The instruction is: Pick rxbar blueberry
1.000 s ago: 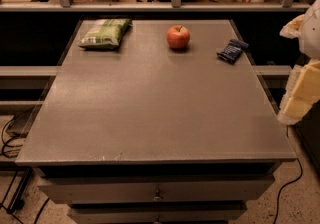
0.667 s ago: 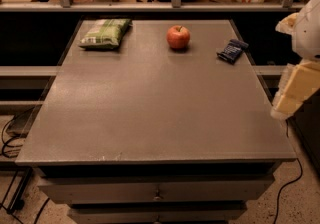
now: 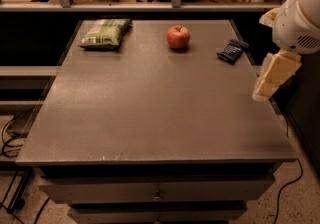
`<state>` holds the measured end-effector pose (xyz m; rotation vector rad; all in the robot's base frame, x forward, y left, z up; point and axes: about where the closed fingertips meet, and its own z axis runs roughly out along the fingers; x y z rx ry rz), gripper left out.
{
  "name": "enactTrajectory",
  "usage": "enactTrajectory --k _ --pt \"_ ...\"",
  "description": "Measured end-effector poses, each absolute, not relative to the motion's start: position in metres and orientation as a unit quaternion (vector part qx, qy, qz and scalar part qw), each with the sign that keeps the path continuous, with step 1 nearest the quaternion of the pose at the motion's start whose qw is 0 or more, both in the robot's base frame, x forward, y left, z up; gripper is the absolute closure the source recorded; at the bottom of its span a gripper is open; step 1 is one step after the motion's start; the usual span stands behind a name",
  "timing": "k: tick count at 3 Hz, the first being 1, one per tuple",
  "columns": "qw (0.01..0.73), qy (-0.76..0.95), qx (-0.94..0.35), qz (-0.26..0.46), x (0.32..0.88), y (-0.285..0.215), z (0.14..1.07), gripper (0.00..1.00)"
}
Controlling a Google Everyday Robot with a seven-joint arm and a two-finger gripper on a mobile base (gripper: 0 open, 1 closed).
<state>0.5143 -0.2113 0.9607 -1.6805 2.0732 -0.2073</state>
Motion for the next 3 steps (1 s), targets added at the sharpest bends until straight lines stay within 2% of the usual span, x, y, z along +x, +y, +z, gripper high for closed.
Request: enactTrajectory --k 3 --pt "0.217 0.751 -0.624 0.014 0.6 -0.229 0.93 0.0"
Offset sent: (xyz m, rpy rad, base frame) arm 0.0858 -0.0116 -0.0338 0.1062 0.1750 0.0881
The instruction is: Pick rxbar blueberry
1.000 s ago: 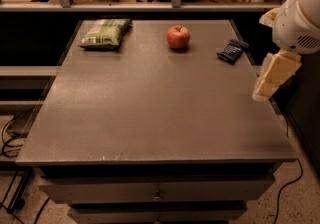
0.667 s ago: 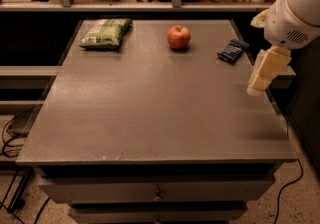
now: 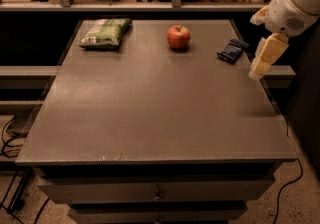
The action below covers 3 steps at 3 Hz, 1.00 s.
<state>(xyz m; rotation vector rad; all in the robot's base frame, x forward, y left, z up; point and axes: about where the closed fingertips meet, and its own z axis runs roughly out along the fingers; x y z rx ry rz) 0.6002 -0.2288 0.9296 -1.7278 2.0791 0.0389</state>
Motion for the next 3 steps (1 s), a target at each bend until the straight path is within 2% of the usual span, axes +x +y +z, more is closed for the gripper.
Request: enactTrajectory --k 3 --pt "0.248 0.747 -0.615 0.035 0.654 -0.212 0.905 0.0"
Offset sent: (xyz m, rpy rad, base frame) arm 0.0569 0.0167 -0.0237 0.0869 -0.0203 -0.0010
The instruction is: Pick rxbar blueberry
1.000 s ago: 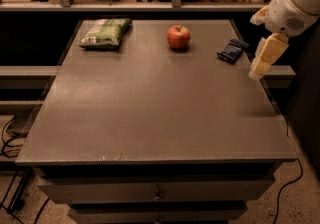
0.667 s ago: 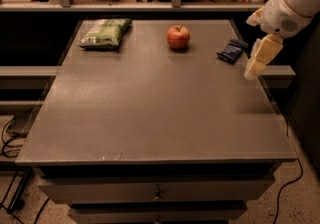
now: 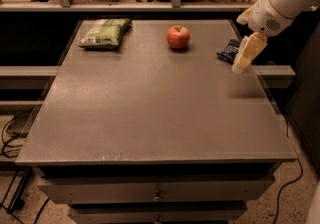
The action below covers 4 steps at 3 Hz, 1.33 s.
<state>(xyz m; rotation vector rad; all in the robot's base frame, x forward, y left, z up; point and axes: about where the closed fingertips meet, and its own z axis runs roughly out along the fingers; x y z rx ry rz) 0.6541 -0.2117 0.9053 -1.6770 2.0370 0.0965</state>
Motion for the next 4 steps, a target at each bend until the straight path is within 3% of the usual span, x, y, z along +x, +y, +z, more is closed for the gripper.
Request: enactTrajectory --k 4 --pt "0.23 0.766 -0.595 0.073 0.718 -0.217 0.846 0.0"
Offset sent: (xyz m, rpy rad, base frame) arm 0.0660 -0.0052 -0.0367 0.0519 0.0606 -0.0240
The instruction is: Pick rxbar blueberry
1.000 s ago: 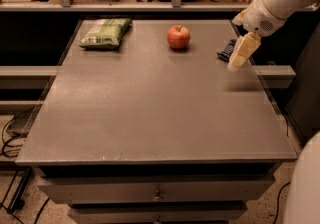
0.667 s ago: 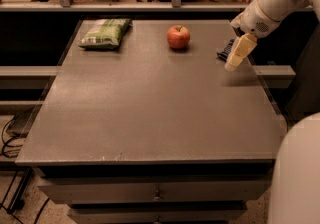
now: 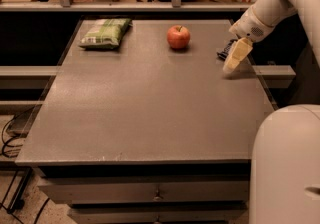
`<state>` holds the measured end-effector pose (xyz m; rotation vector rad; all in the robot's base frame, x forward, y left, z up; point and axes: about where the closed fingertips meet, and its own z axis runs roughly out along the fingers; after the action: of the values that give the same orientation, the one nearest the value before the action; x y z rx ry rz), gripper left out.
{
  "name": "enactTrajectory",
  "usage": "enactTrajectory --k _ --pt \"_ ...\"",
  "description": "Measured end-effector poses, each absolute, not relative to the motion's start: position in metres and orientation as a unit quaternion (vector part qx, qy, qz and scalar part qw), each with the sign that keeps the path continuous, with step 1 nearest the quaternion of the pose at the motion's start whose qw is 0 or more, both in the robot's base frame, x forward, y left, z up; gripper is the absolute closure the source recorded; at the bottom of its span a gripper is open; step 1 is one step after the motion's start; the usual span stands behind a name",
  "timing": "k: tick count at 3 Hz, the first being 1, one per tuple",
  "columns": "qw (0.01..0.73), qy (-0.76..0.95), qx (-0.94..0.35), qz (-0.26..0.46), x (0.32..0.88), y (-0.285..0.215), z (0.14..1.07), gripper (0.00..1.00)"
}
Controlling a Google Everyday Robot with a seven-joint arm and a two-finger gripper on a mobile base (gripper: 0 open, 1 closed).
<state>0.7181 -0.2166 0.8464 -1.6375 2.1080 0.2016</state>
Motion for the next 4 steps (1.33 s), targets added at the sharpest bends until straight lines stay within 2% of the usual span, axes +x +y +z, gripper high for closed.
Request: enactTrajectory --k 1,2,4 --pt "0.22 0.777 -0.586 0.074 0.726 -0.228 0.832 0.0" --pt "0.212 0.784 -0.578 0.08 0.728 -0.236 0.821 0.18" --pt "0.205 0.785 -0.58 0.076 0.73 -0.237 0.828 0.65"
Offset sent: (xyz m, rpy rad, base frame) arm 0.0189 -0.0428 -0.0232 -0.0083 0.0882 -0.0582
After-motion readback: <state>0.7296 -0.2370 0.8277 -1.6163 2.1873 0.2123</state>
